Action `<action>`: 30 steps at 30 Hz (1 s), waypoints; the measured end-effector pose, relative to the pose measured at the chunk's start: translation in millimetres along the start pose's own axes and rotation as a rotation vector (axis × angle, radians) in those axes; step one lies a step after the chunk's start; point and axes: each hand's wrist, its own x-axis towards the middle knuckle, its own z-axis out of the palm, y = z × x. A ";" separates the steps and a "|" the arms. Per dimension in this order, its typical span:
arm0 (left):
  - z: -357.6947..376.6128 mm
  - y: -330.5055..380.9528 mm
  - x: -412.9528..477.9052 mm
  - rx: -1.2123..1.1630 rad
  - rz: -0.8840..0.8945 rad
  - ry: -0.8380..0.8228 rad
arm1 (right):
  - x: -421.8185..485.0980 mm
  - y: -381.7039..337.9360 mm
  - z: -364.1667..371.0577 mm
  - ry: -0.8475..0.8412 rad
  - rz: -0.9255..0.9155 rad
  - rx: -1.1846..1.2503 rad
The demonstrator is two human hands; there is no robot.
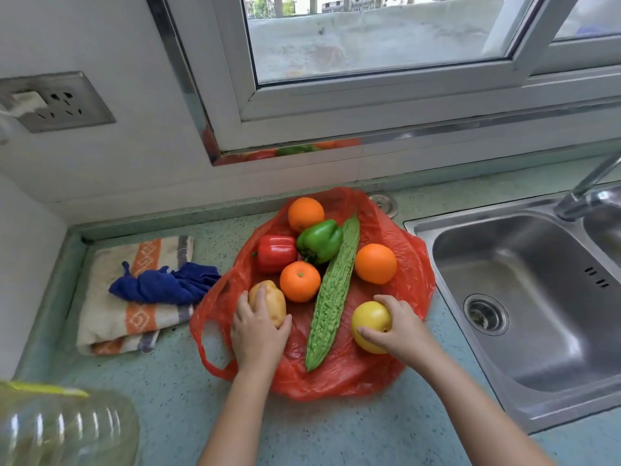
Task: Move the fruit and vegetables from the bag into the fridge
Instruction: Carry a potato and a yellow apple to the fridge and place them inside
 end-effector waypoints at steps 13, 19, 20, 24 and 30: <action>-32.0 22.0 -29.1 -0.273 0.072 0.097 | -21.5 1.6 -17.1 0.151 -0.143 0.218; -56.8 76.4 -67.5 -0.605 0.249 0.037 | -62.2 2.9 -57.1 0.311 -0.236 0.400; -57.7 86.7 -73.9 -0.633 0.281 0.019 | -71.6 5.3 -65.1 0.360 -0.241 0.429; -52.2 129.1 -99.3 -0.715 0.394 -0.090 | -108.8 29.0 -96.3 0.562 -0.202 0.542; -25.1 196.6 -145.6 -0.771 0.547 -0.278 | -173.6 86.3 -135.8 0.782 -0.131 0.657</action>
